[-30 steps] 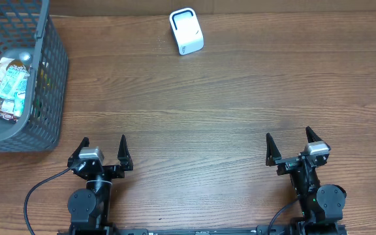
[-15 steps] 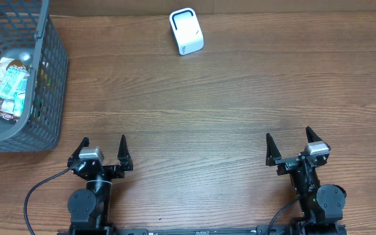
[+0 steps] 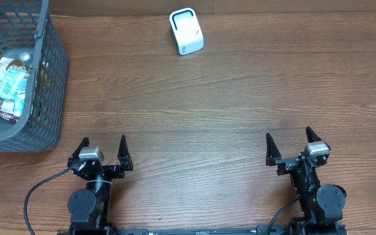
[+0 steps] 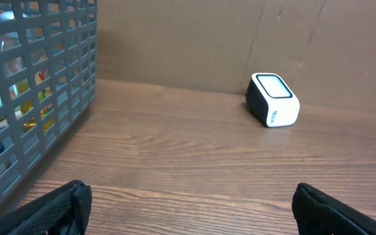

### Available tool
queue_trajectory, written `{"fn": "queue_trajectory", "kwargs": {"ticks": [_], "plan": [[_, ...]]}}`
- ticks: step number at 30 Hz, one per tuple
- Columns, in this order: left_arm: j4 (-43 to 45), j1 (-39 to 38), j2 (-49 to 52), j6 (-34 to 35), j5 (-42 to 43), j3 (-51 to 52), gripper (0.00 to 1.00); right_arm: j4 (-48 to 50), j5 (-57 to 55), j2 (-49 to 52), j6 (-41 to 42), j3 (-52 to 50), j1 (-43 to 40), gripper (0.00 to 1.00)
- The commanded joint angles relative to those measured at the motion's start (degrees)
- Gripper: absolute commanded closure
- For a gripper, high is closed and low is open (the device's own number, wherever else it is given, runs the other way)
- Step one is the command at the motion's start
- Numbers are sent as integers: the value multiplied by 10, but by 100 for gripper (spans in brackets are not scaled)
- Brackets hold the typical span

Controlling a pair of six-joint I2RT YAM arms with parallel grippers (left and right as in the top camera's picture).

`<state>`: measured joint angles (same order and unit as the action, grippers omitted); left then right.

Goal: Scan the item barcode

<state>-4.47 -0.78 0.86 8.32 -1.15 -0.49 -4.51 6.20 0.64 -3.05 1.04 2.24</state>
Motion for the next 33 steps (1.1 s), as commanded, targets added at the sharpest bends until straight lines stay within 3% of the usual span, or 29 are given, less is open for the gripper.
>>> {"fn": "queue_trajectory", "kwargs": {"ticks": [1,12,16,22,27,33], "plan": [[2,-3,-6,-15,-5,2,0,3,3,-5,0,-6,-1,0],[3,-4,-6,-15,14,2,0,3,3,-5,0,-6,-1,0],[20,-4,-6,-14,82,-8,0,3,3,-5,0,-6,-1,0],[-36,-4,3,67,161,-159,0,3,3,-5,0,-6,-1,0],[-154,-4,82,66,160,-333,0,3,3,-5,0,-6,-1,0],[-355,-4,285,3,160,-596,0,3,3,-5,0,-6,-1,0]]}}
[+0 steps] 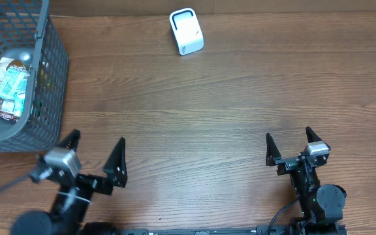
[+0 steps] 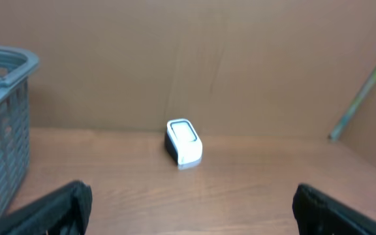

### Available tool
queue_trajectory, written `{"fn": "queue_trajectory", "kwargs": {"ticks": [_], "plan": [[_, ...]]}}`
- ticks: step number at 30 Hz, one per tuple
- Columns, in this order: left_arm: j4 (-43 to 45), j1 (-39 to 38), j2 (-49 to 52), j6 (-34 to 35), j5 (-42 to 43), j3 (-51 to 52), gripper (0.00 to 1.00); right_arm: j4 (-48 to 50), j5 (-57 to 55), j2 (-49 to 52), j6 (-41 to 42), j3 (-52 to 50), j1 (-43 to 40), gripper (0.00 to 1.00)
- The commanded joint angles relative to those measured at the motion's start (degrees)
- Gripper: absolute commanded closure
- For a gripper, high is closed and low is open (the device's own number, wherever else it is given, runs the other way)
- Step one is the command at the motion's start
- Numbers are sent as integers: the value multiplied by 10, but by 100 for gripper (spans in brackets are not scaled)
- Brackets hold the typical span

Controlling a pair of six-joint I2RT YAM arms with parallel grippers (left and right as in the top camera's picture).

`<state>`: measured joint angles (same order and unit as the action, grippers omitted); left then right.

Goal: Scan the item barcode
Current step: 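Move the left gripper over the grey basket and reach down inside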

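Observation:
The white barcode scanner (image 1: 187,31) with a dark face stands at the back of the table; the left wrist view shows the scanner (image 2: 184,141) straight ahead. Packaged items (image 1: 10,83) lie inside the grey mesh basket (image 1: 47,98) at the far left. My left gripper (image 1: 95,156) is open and empty, raised near the front left, just right of the basket's near corner. Open and empty too, my right gripper (image 1: 289,144) stays low at the front right.
A brown cardboard wall (image 2: 240,59) backs the table. A thin pole (image 2: 364,85) leans at the far right of the left wrist view. Bare wooden tabletop (image 1: 227,111) lies between the grippers and the scanner.
My left arm has risen and shifted left, closer to the basket; its camera now sees the scanner from higher and centred. The right arm has not moved.

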<state>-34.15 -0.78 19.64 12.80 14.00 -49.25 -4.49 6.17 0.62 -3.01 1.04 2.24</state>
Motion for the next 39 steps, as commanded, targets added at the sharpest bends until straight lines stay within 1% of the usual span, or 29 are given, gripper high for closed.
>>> {"fn": "queue_trajectory", "kwargs": {"ticks": [1,6,7,11,13,16,17,19,21,25,31,35,39], "plan": [[-107,-4,145,-56,6,-165,0,3,4,-5,-1,-6,-1,0],[-317,-4,360,-97,4,-407,0,3,4,-5,-1,-6,-1,0],[-356,-4,431,-98,5,-477,0,3,4,-5,-1,-6,-1,0],[-354,-4,537,-99,7,-547,0,3,4,-5,-1,-6,-1,0],[-347,-3,573,-112,5,-554,0,3,4,-5,-1,-6,-1,0],[-312,-3,611,-134,4,-554,0,3,4,-5,-1,-6,-1,0],[-285,4,627,-141,4,-555,1,3,4,-5,-1,-6,-1,0],[-265,21,633,-141,4,-557,1,3,4,-4,-1,-6,-1,0],[-247,70,635,-140,-9,-559,0,3,4,-4,-1,-6,-1,0],[-246,158,635,-141,-34,-559,1,3,4,-5,-1,-6,-1,0],[-238,305,640,-141,-34,-559,0,3,4,-5,-1,-6,-1,0],[-242,375,665,-150,-34,-559,0,3,4,-4,-1,-6,-1,0],[-256,405,711,-174,-34,-559,0,3,4,-5,-1,-6,-1,0]]}}
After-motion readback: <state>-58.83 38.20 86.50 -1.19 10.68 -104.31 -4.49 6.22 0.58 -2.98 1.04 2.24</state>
